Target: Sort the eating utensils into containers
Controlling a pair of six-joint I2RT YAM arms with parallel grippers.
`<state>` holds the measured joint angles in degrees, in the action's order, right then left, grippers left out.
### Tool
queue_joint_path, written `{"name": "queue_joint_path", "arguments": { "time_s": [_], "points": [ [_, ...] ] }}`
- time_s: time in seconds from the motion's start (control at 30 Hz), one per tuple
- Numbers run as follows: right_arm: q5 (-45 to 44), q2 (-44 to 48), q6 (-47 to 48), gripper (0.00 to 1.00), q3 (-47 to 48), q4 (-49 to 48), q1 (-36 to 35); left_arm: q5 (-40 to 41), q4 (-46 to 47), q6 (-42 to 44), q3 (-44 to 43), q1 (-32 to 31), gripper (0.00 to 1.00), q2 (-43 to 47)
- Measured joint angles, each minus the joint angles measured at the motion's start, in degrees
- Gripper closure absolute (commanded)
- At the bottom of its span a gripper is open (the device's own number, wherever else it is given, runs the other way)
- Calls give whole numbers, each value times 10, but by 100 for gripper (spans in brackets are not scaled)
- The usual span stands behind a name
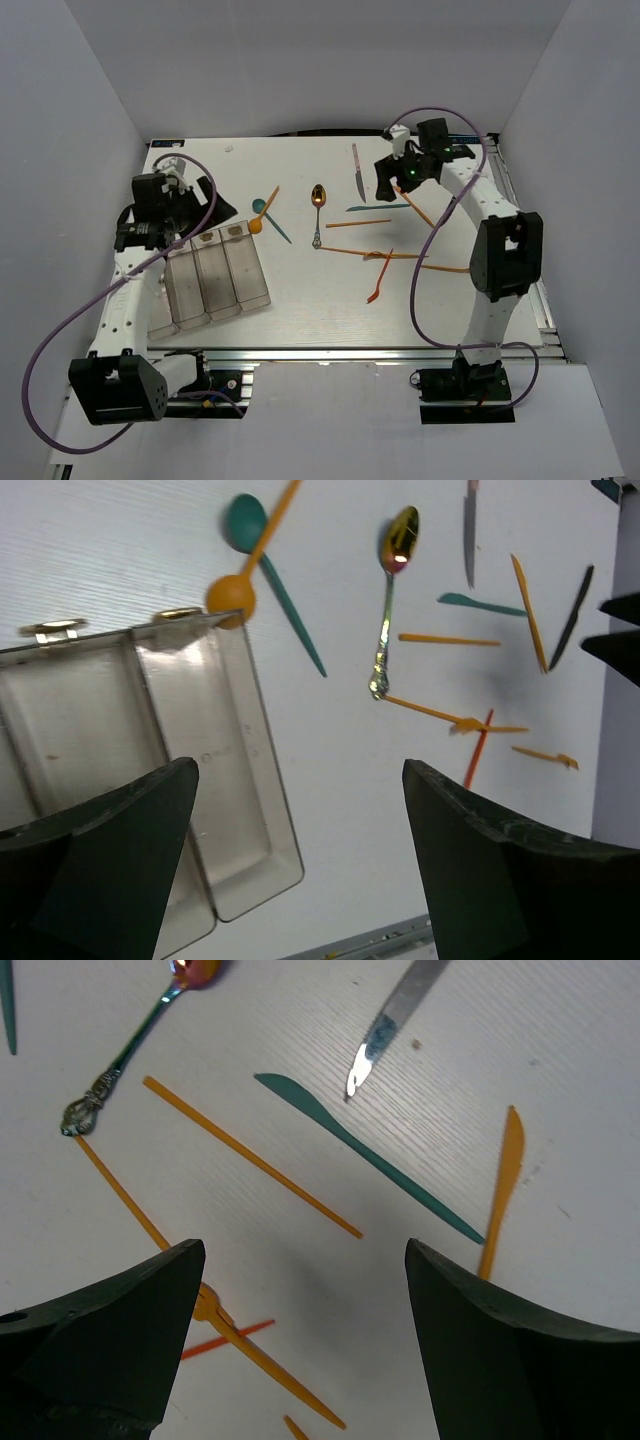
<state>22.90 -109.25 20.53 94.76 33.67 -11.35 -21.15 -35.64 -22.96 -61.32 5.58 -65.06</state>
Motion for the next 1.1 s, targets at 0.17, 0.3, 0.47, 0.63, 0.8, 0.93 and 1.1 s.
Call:
{"name": "queue_joint_path", "arguments": {
  "time_s": [0.17,0.3,0.47,0.63,0.8,0.93,1.1],
  "points": [
    [-9,-30,-57,13,23,1,-34,0,32,-33,4,-87,8,-17],
    [-11,-37,-78,11,26,7,-29,21,78,-60,-7,-188,20,-88],
    [25,-37,-40,11,27,30,-19,64,102,-82,-127,-293,40,-311],
    [95,-20,10,11,9,50,-2,118,70,-84,-272,-336,46,-498],
    [134,11,25,12,-25,54,23,170,29,-77,-435,-356,43,-631],
    [152,23,27,12,-46,51,39,228,3,-70,-498,-369,42,-679],
    [167,25,28,12,-64,50,45,287,-22,-63,-511,-376,45,-693]
  ]
}}
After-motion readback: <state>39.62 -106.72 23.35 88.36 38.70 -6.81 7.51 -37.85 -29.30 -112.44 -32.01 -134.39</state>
